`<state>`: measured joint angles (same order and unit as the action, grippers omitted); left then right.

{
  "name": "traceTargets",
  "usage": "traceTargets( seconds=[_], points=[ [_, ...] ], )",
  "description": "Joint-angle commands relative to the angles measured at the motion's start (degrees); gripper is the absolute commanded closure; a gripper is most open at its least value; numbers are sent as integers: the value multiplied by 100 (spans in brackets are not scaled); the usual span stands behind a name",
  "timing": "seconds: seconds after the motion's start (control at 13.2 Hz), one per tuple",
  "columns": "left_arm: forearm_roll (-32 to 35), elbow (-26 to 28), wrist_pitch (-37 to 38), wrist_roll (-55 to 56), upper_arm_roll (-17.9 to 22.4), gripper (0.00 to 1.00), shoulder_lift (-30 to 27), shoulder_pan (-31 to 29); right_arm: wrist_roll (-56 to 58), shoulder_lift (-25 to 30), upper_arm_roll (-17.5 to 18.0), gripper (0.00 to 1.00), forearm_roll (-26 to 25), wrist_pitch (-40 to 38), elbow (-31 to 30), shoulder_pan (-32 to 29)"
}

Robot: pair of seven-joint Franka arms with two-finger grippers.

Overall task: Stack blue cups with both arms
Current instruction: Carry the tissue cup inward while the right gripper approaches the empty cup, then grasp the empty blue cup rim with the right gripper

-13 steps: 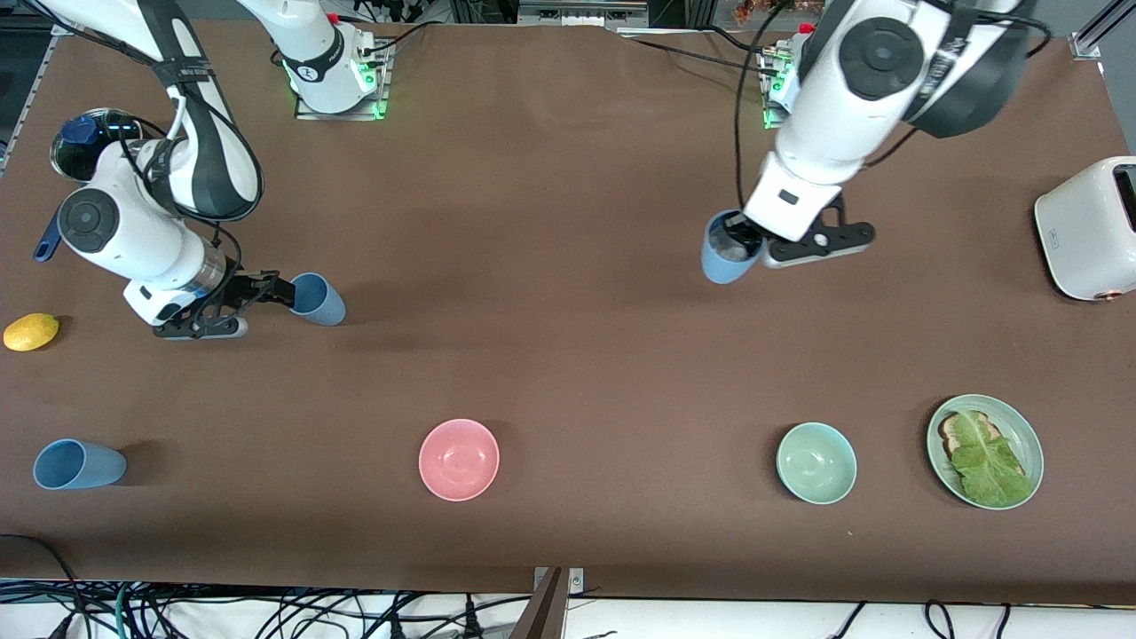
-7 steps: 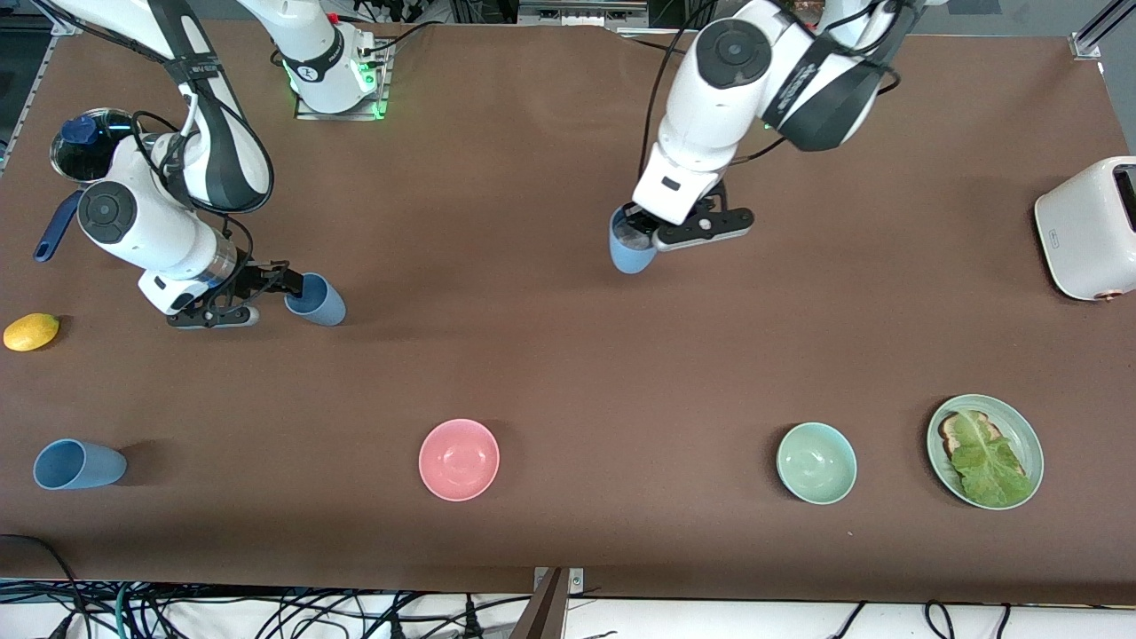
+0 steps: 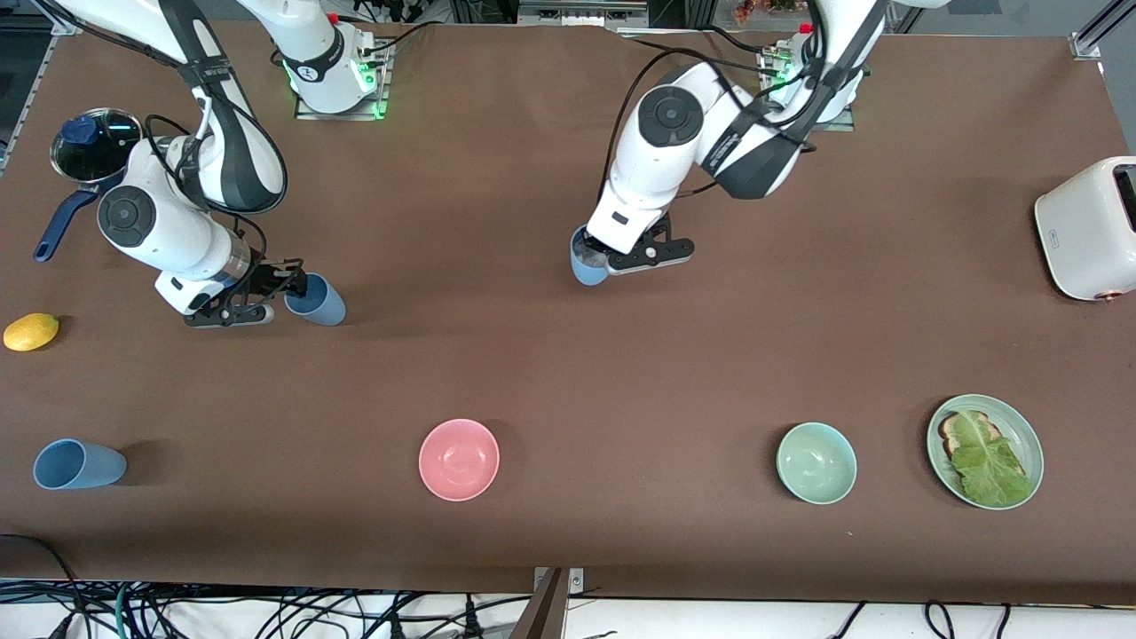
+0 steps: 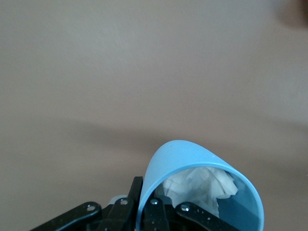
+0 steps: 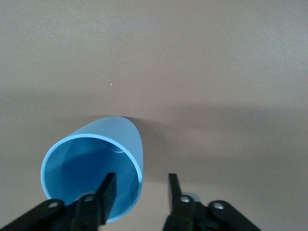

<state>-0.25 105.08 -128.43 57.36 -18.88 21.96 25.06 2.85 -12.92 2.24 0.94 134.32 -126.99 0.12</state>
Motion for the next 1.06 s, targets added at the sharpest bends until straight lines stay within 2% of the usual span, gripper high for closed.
traceTargets(
  seconds=[0.0, 0.15, 0.23, 0.76, 0.99],
  points=[
    [51, -224, -33, 118, 42, 100, 369, 192, 14, -17, 5, 75, -41, 103, -27, 5],
    [269, -233, -24, 249, 42, 100, 519, 254, -179, -53, 5, 94, -41, 147, -18, 93],
    [462, -268, -24, 372, 42, 100, 598, 262, -276, -96, 5, 100, -41, 191, -18, 137],
    [631, -918, -24, 628, 51, 100, 1310, 412, -294, -105, 13, 100, -41, 95, 200, 172],
    [710, -1102, -33, 628, 86, 100, 1538, 456, -600, -97, 5, 100, -15, -1122, 1068, 392]
  ],
)
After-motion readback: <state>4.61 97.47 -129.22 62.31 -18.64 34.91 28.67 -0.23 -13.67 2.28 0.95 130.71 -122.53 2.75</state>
